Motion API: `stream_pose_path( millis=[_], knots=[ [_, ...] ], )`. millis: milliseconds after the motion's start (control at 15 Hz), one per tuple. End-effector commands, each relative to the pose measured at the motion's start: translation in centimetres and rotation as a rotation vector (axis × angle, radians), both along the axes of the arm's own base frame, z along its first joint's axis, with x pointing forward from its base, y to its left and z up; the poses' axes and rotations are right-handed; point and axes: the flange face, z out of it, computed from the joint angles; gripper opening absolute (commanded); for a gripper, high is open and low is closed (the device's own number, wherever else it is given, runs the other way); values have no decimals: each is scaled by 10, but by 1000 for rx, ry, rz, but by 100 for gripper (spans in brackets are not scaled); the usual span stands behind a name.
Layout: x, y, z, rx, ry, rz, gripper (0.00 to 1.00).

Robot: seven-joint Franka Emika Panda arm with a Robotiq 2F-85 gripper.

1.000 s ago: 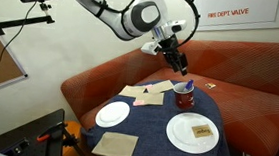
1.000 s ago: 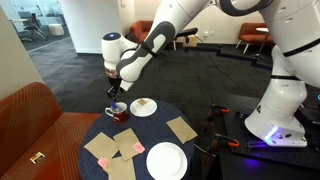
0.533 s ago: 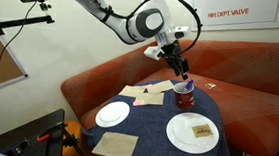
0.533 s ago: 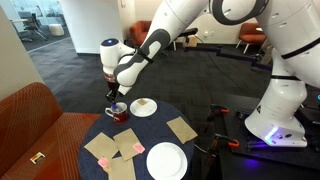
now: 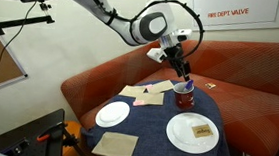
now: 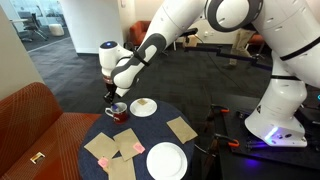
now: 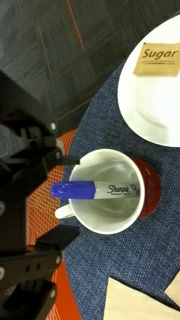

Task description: Remove the blue marker from the red mug

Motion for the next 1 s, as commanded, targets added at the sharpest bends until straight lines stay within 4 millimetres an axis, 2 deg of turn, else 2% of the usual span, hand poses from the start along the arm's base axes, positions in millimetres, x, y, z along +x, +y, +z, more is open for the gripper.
stream_pose_path(
  millis=[0, 933],
  knots=[
    [12, -6, -3, 6, 5, -30, 66],
    [33, -15, -18, 17, -17, -69, 61]
  ],
)
